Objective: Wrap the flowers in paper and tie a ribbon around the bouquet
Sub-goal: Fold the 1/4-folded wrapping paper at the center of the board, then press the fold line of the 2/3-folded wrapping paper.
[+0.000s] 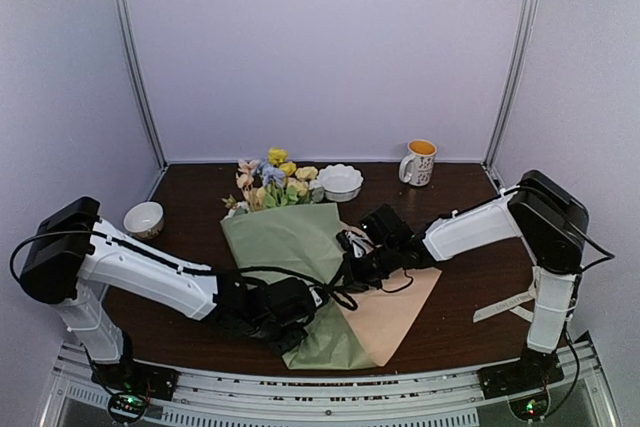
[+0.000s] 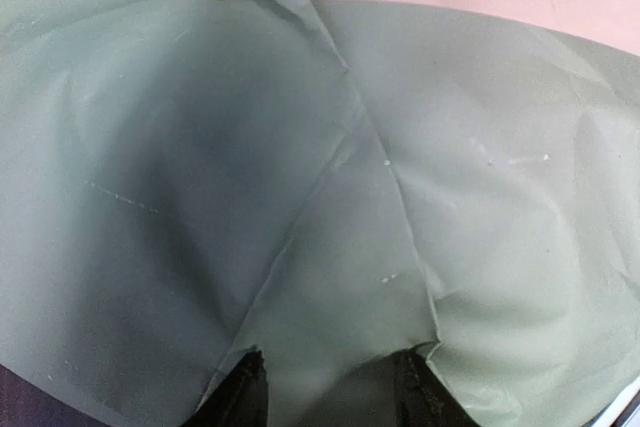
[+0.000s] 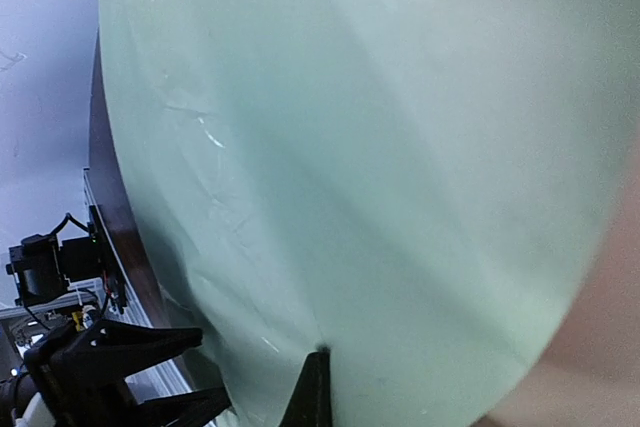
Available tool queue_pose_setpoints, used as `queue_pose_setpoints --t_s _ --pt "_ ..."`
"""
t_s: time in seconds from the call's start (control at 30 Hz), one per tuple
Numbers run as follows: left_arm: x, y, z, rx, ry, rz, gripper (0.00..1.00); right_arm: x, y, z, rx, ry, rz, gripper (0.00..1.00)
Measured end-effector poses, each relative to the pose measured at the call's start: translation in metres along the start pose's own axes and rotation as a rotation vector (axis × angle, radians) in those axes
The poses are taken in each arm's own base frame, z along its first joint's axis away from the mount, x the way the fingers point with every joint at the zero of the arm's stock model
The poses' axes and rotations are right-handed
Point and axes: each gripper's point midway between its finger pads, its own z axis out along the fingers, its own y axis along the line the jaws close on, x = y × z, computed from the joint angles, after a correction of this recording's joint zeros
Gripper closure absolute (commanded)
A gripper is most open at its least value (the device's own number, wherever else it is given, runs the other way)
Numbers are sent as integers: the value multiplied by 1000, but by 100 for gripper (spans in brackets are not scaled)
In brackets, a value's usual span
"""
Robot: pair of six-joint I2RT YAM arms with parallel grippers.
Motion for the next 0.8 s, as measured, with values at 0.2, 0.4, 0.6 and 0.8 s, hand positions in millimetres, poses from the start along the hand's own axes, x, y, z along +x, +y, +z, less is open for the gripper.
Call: queue_pose_setpoints --t_s 0.2,0.4,0.6,0.8 --pt "2 -3 -7 31 -13 -15 49 0 -7 11 14 25 -3 100" --pt "20 -22 -25 81 24 51 59 -5 -16 13 44 23 -10 100" --pt "30 -21 -41 40 15 97 58 -8 -17 11 59 21 -25 100" --pt "-17 17 -99 44 -221 -29 60 -7 -16 11 66 32 -31 100"
